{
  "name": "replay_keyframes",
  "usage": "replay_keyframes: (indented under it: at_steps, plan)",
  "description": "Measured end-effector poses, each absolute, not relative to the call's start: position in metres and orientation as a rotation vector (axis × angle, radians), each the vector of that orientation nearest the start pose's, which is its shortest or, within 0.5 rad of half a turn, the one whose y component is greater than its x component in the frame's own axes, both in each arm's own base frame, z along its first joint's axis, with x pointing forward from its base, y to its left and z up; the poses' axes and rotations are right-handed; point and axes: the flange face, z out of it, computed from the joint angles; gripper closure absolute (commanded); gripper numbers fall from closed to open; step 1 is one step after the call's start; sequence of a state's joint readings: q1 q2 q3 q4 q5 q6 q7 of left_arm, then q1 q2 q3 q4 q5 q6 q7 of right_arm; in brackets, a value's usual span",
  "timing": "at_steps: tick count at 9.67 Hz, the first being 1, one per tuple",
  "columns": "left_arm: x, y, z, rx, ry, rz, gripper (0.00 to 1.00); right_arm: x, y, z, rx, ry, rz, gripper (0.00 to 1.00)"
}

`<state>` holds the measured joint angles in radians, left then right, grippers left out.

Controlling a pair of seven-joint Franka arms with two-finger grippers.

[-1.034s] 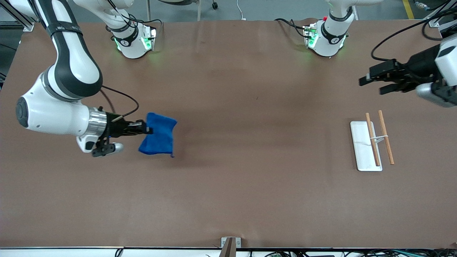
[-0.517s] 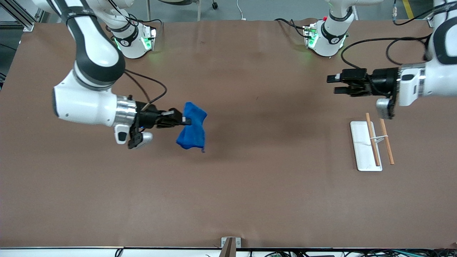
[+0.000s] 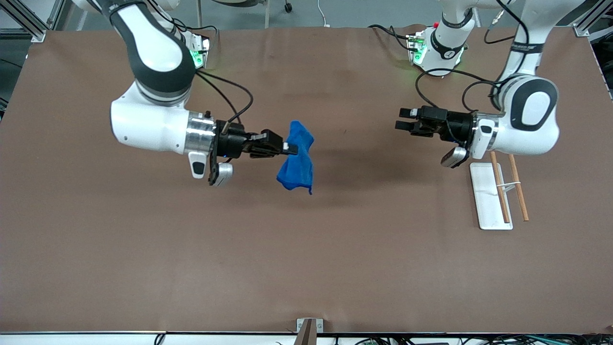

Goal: Right arm passes towel to left arm to hang
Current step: 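Carry the towel to the middle while the left gripper reaches toward it, then grasp the towel corner with the left gripper beside the right gripper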

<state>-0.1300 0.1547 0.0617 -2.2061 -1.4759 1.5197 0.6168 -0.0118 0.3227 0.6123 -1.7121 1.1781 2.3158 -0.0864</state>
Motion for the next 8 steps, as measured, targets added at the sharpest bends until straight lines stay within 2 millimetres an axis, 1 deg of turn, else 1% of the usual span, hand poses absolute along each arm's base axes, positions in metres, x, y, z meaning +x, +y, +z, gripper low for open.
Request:
replay_keyframes:
  at_steps: [1,2,3,4,5,6,7,8]
  plan:
    - [0.498,-0.154,0.342,1.576,0.01,-0.203,0.02,0.562,0.369,0.482,-1.957,0.114,0.053,1.0]
    - [0.492,-0.169,0.33,1.554,0.03,-0.138,0.03,0.557,0.376,0.484,-1.942,0.12,0.057,1.0]
    - [0.489,-0.189,0.322,1.558,0.062,-0.078,0.03,0.555,0.381,0.485,-1.935,0.13,0.051,1.0]
    - [0.485,-0.214,0.316,1.56,0.098,-0.039,0.03,0.553,0.385,0.487,-1.932,0.137,0.042,1.0]
    - [0.481,-0.24,0.312,1.549,0.142,-0.019,0.06,0.551,0.388,0.488,-1.929,0.137,0.036,1.0]
    - [0.477,-0.261,0.308,1.528,0.186,-0.013,0.07,0.55,0.389,0.49,-1.926,0.135,0.035,1.0]
    - [0.476,-0.275,0.304,1.514,0.216,-0.012,0.07,0.55,0.389,0.491,-1.924,0.136,0.034,1.0]
    - [0.479,-0.285,0.3,1.515,0.233,-0.005,0.07,0.551,0.389,0.491,-1.924,0.136,0.033,1.0]
